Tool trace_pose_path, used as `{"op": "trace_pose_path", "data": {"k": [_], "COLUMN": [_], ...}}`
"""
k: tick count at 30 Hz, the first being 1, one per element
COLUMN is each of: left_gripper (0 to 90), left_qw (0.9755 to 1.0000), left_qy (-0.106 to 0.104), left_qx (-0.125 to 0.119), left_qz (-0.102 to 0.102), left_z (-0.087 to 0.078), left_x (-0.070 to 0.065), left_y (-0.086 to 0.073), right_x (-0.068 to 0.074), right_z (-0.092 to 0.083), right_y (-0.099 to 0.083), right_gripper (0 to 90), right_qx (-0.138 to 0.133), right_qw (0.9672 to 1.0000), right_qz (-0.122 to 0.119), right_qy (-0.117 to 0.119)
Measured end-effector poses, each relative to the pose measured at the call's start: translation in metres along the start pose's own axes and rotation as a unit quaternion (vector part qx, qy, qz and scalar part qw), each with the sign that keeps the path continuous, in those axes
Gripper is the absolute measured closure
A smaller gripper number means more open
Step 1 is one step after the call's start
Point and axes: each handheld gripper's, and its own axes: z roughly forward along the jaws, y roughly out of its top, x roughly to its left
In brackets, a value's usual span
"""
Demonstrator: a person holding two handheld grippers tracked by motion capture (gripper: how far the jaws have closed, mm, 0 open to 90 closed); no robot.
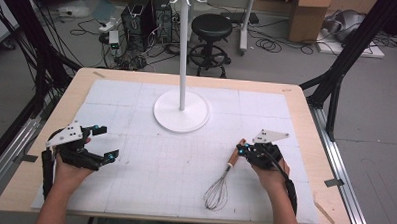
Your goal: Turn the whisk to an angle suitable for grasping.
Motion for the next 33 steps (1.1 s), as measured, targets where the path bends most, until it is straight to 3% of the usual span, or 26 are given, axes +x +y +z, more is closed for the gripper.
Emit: {"op": "trace_pose_path", "data": {"k": [8, 13, 15, 21, 33], "left_gripper": [1.7, 1.7, 1.7, 1.7, 1.7], "left_qw": [0.9999, 0.9998, 0.9997, 0.9996, 0.9996], "left_qy": [-0.002, -0.004, -0.003, -0.005, -0.007], "left_qx": [0.012, 0.019, 0.022, 0.026, 0.023], "left_qz": [0.005, 0.009, 0.01, 0.011, 0.011], "left_z": [0.004, 0.006, 0.005, 0.006, 0.006], "left_x": [-0.002, -0.005, -0.005, -0.007, -0.007], "left_y": [-0.001, -0.001, -0.001, -0.001, -0.001], "right_x": [-0.01, -0.017, -0.019, -0.019, -0.022], "right_z": [0.026, 0.038, 0.037, 0.029, 0.001], "right_y": [0.017, 0.013, 0.01, 0.007, -0.019], "right_gripper": [89.5, 89.6, 89.6, 89.7, 89.7], "right_qx": [0.046, 0.082, 0.077, 0.087, 0.071], "right_qw": [0.9986, 0.9961, 0.9967, 0.9953, 0.9955], "right_qz": [-0.016, -0.012, 0.004, 0.003, 0.034], "right_qy": [-0.018, -0.028, -0.025, -0.042, -0.052]}}
